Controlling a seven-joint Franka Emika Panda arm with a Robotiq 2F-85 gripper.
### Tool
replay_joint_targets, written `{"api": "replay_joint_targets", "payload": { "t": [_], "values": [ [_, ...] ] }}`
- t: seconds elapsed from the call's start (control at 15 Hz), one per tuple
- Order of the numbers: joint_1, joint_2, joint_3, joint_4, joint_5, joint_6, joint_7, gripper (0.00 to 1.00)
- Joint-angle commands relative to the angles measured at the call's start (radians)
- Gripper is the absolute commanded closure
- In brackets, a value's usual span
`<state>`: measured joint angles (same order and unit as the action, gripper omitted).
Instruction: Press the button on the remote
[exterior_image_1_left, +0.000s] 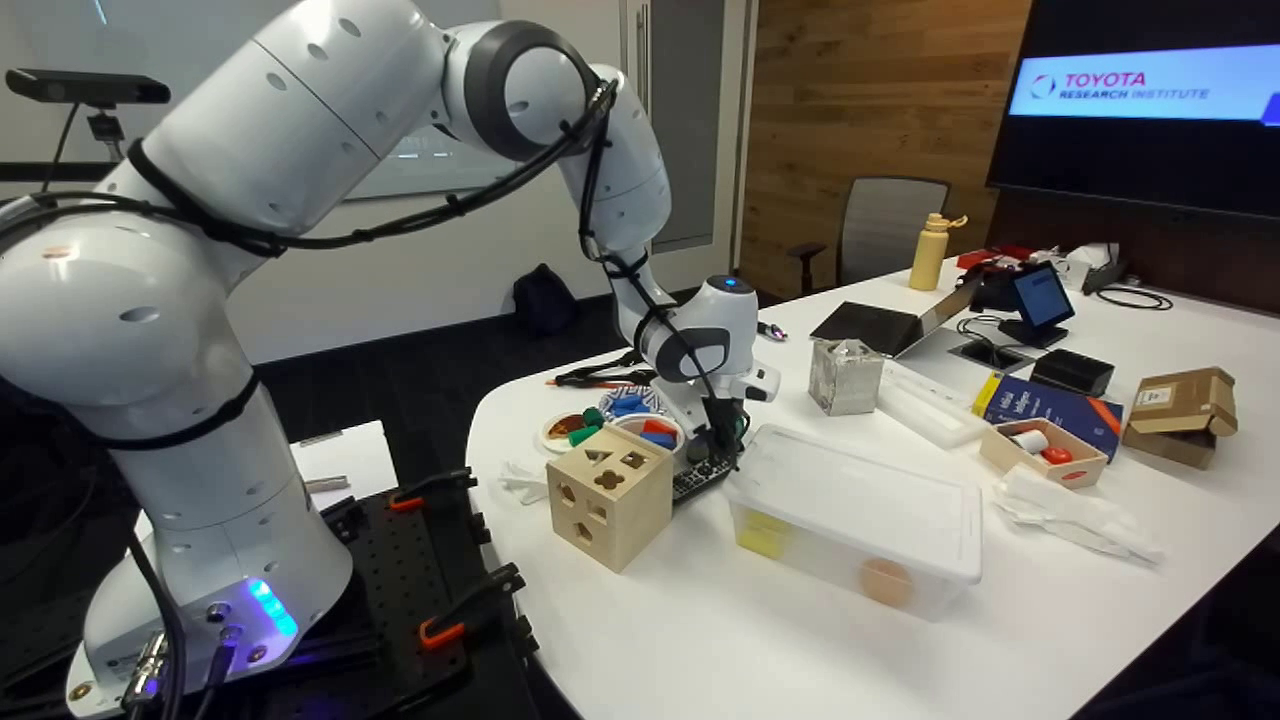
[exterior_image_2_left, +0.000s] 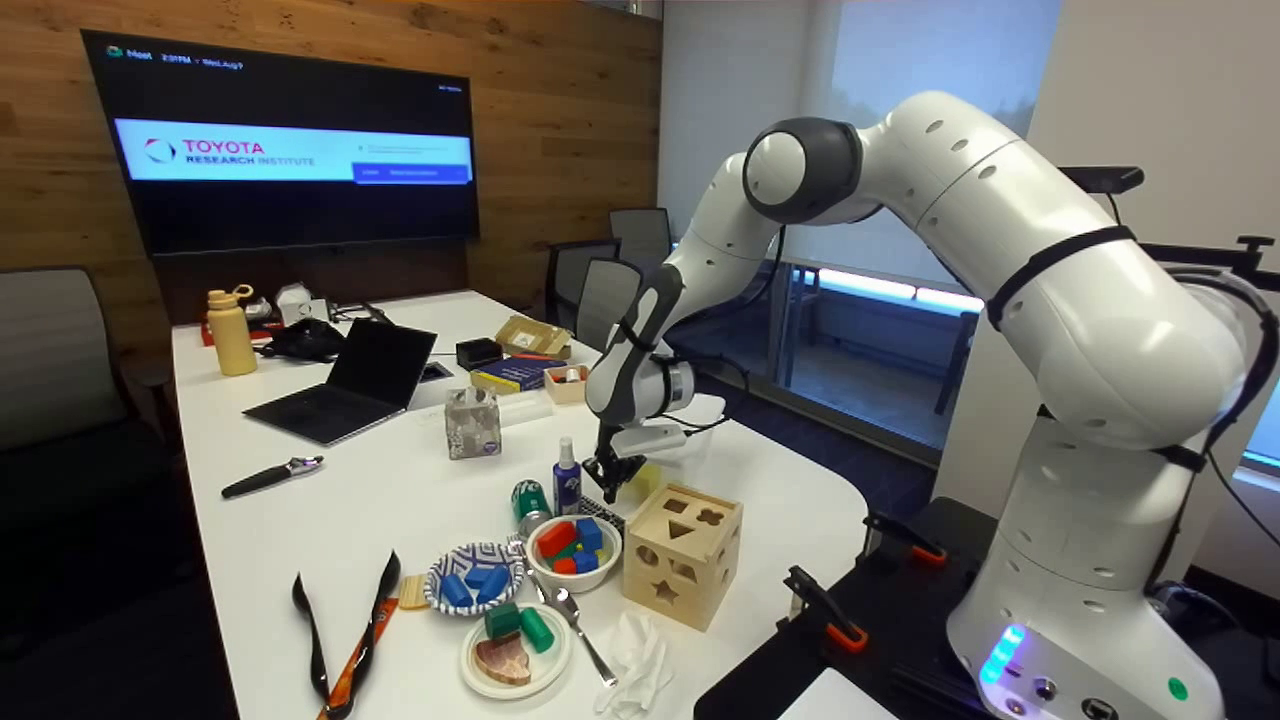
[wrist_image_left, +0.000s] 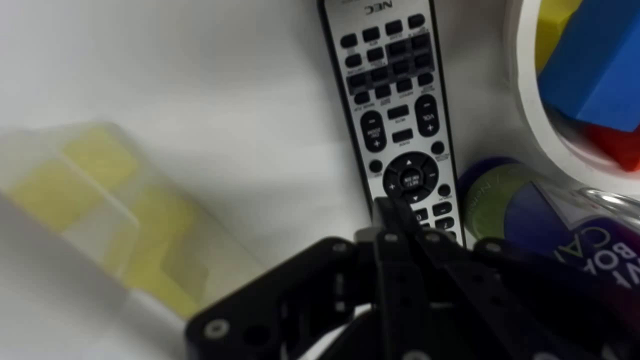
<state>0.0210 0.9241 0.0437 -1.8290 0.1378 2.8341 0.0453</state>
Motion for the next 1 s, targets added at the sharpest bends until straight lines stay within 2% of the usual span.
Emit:
{"api": "replay_joint_targets", "payload": {
  "t": [0.0, 0.33, 0.93],
  "values": [
    [0.002, 0.034, -0.002, 0.064, -0.011, -0.067, 0.021, 1.0],
    [-0.006, 0.065, 0.007, 0.104, -0.005, -0.125, 0.016, 1.0],
    [0.004, 0.131, -0.014, 0.145, -0.011, -0.135, 0.026, 1.0]
  ]
}}
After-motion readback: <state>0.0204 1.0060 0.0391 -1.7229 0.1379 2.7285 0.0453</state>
